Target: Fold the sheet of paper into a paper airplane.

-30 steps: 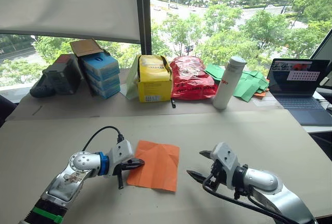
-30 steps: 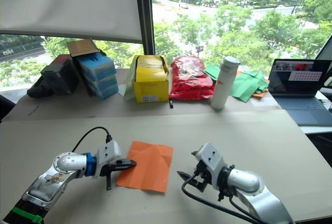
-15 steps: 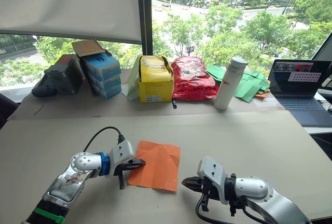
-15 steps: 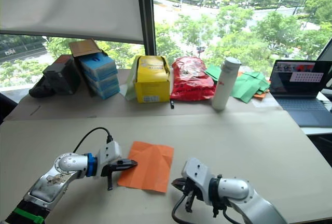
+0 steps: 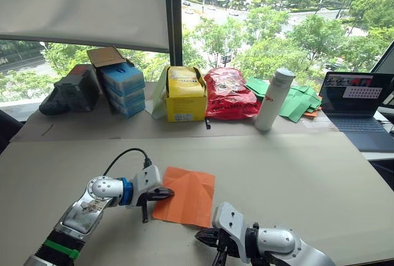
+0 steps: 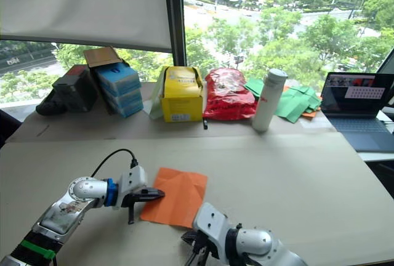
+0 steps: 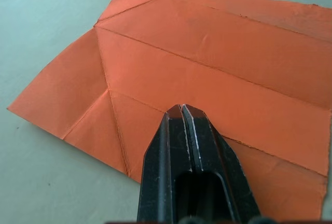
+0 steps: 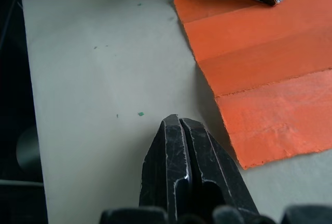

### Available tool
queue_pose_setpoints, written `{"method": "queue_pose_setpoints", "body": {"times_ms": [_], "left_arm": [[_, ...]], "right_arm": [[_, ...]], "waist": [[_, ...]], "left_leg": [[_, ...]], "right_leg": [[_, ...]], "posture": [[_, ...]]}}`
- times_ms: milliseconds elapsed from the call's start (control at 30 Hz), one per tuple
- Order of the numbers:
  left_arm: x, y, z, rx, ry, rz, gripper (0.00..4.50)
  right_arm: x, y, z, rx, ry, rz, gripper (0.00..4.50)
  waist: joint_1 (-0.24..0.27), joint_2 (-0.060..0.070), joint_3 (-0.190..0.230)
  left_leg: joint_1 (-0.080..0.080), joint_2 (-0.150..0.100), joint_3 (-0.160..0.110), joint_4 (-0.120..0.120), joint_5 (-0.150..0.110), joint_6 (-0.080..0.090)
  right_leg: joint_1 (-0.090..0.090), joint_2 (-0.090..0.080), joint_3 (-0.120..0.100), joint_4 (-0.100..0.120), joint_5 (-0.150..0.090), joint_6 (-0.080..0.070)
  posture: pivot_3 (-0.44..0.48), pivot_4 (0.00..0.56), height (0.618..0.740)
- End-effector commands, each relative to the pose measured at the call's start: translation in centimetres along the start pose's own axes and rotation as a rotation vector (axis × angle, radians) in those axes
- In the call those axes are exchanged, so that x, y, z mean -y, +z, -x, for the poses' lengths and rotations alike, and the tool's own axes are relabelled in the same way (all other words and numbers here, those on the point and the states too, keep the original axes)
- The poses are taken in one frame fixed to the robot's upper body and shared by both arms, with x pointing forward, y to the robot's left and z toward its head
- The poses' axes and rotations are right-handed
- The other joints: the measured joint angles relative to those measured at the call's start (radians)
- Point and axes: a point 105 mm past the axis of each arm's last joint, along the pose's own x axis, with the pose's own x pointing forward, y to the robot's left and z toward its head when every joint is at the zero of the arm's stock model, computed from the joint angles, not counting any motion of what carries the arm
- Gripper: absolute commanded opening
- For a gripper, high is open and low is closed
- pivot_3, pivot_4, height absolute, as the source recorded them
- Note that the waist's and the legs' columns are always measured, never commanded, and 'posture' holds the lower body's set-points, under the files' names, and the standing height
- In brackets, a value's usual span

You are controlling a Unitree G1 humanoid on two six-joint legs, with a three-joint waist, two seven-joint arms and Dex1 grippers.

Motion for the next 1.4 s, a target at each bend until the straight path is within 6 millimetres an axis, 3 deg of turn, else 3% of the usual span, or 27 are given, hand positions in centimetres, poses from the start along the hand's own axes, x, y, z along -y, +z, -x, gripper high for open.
{"method": "queue_pose_setpoints", "body": {"times_ms": [33,300,467,733,933,1100,1400], "left_arm": [[0.9,-1.6,-1.1,-0.067,-0.057,0.040,0.00],[0.4,-1.4,-1.5,-0.065,-0.076,0.023,0.00],[0.2,-1.2,-1.7,-0.057,-0.076,0.016,0.00],[0.0,-1.2,-1.7,-0.053,-0.069,0.017,0.00],[0.0,-1.2,-1.6,-0.055,-0.060,0.019,0.00],[-0.2,-1.4,-1.4,-0.059,-0.042,0.027,0.00],[-0.9,-1.6,0.4,-0.048,0.088,0.086,0.00]], "right_arm": [[0.3,0.1,-0.3,0.007,-0.075,0.000,0.01],[2.4,-0.9,1.0,-0.008,-0.314,-0.025,0.01],[3.6,-0.4,1.6,0.027,-0.432,-0.040,0.01],[5.5,1.3,0.9,0.151,-0.533,-0.089,0.01],[5.5,3.6,-0.1,0.317,-0.468,-0.162,0.01],[4.8,4.7,-2.0,0.345,-0.323,-0.104,0.01],[4.7,4.5,-5.2,0.269,-0.146,0.028,0.01]], "waist": [[0.000,0.000,-0.001],[0.004,-0.001,-0.002],[0.006,-0.001,-0.003],[0.003,-0.001,-0.003],[-0.002,-0.001,-0.003],[-0.006,-0.001,-0.002],[-0.015,-0.001,-0.002]], "left_leg": [[0.000,0.000,0.000,0.000,0.000,0.000],[0.002,0.000,0.000,0.001,0.000,0.000],[0.002,0.000,0.000,0.001,0.000,0.000],[0.002,0.000,0.000,0.001,0.000,0.000],[0.002,0.000,0.000,0.001,0.000,0.001],[0.002,0.000,0.000,0.001,0.000,0.001],[0.002,0.000,0.000,0.001,0.000,0.000]], "right_leg": [[0.000,0.000,0.000,0.000,0.000,0.000],[0.002,0.000,0.000,0.001,0.000,0.000],[0.002,0.000,0.001,0.001,0.000,0.001],[0.001,0.001,0.001,0.001,0.000,0.001],[0.001,0.001,0.001,0.001,0.000,0.001],[0.001,0.001,0.001,0.001,0.000,0.001],[0.000,0.001,0.002,0.002,-0.001,0.000]], "posture": [[0.000,0.150,0.740],[0.000,0.150,0.740],[0.000,0.150,0.740],[0.000,0.150,0.740],[0.000,0.150,0.740],[0.000,0.150,0.740],[0.000,0.150,0.740]]}}
